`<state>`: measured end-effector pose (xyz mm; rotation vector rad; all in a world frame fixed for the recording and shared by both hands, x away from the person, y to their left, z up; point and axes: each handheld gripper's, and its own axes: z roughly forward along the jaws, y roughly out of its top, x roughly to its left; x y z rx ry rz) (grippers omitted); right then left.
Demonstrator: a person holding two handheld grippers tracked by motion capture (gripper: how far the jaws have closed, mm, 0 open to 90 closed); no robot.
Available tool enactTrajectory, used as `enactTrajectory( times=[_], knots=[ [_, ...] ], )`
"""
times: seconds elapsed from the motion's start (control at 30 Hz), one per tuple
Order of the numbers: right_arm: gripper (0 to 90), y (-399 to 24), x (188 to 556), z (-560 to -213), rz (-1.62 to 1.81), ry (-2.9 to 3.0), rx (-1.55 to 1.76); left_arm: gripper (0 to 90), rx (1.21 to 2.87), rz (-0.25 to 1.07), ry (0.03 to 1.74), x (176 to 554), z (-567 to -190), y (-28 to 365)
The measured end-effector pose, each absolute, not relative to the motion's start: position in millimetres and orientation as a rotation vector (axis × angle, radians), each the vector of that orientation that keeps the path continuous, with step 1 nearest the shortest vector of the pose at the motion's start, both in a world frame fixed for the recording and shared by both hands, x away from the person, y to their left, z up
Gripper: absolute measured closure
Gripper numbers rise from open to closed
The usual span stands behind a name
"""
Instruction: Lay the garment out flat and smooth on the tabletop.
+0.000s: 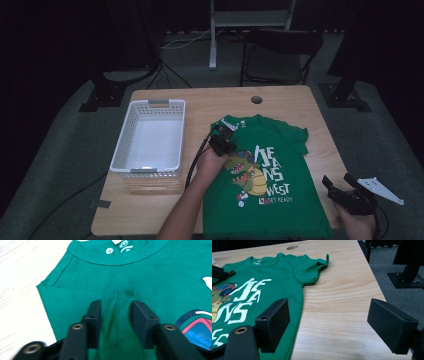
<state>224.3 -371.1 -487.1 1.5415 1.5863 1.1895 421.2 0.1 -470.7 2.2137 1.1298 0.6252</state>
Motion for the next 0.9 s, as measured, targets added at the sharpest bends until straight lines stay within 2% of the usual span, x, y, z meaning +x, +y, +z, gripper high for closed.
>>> enactTrajectory(
  times=[0.13,0.23,0.5,0.77,0.8,0.9],
  knots=[
    [17.1,-371.2,224.3,-487.2,1.19,1.586,1.543,87.1,2.228,0.659,1.096,418.4,-467.9,-0.9],
    [17.1,-371.1,224.3,-487.2,1.19,1.587,1.541,88.1,2.235,0.699,1.084,416.7,-464.0,1.0],
    [17.1,-371.0,224.3,-487.1,1.188,1.587,1.541,87.9,2.193,0.858,1.197,413.7,-437.2,24.3],
    [17.1,-371.0,224.5,-487.1,1.188,1.586,1.546,87.0,2.226,0.96,1.349,426.3,-433.6,47.5],
    [17.1,-370.9,224.6,-487.1,1.187,1.587,1.546,84.7,2.218,0.969,1.367,427.8,-432.1,49.1],
    [17.1,-371.2,224.7,-487.2,1.189,1.588,1.546,70.2,2.119,1.054,1.379,427.9,-414.7,52.5]
  ],
)
